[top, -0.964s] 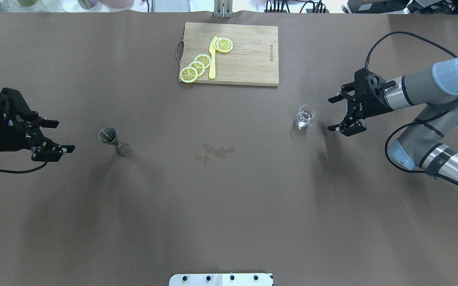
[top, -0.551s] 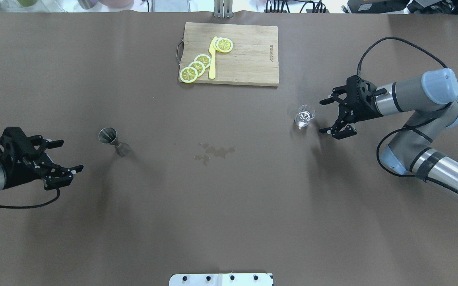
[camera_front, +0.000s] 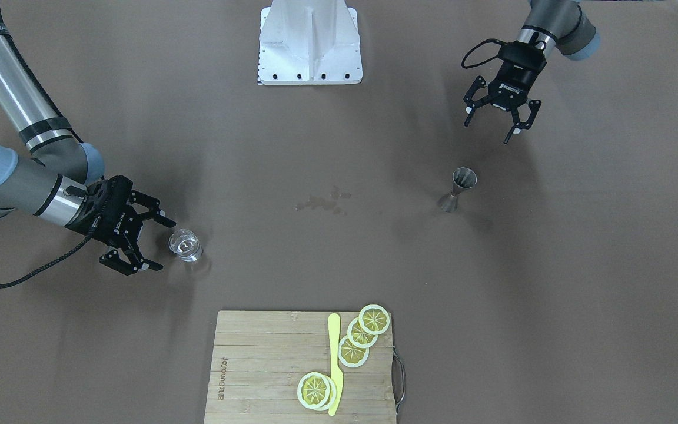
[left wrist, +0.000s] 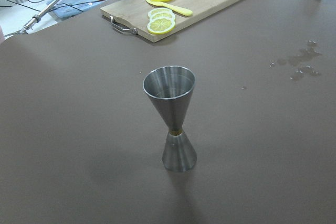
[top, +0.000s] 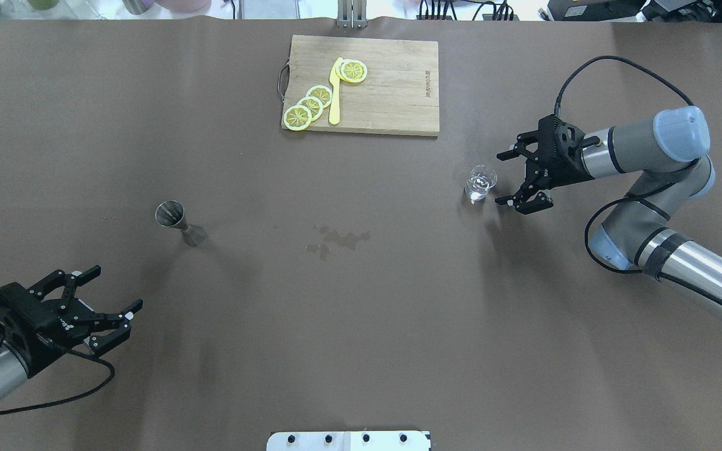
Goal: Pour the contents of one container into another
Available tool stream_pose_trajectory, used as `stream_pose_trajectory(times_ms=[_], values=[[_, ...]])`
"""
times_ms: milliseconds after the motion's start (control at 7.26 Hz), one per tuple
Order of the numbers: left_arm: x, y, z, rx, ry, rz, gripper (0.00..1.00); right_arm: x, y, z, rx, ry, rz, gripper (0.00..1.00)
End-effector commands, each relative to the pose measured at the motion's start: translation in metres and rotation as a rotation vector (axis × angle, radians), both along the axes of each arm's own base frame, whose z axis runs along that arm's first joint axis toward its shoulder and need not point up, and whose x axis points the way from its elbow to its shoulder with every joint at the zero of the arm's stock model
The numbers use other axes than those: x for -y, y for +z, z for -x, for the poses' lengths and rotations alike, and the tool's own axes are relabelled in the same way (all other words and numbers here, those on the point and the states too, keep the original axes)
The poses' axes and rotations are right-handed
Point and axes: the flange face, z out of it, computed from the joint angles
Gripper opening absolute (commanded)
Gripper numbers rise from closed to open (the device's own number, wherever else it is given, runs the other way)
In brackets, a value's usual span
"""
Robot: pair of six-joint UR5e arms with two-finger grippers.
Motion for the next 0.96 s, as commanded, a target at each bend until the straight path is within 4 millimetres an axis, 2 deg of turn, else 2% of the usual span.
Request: stream_pose_trajectory(times_ms=[0, 138, 413, 551, 689, 826], values=[[-0.046, 0.001, -0.012, -0.057, -0.074, 0.012, 0.94, 0.002, 0.004, 0.005, 0.015, -0.003, -0.018, 0.98], [-0.052, 0.001, -0.016, -0.124, -0.113, 0.07, 0.93, -0.004, 0.007, 0.01, 0.023, -0.016, -0.026, 0.98], [-0.054, 0.004, -0.026, -0.126, -0.162, 0.085, 0.89, -0.006, 0.003, 0.014, 0.032, -0.024, -0.034, 0.96], [-0.054, 0.007, -0.049, -0.131, -0.177, 0.094, 0.89, -0.006, 0.002, 0.016, 0.034, -0.028, -0.032, 0.96], [-0.055, 0.01, -0.063, -0.124, -0.232, 0.09, 0.89, -0.008, 0.002, 0.017, 0.035, -0.031, -0.029, 0.97], [-0.054, 0.013, -0.067, -0.096, -0.285, 0.088, 0.84, -0.009, 0.003, 0.019, 0.034, -0.033, -0.028, 0.98]])
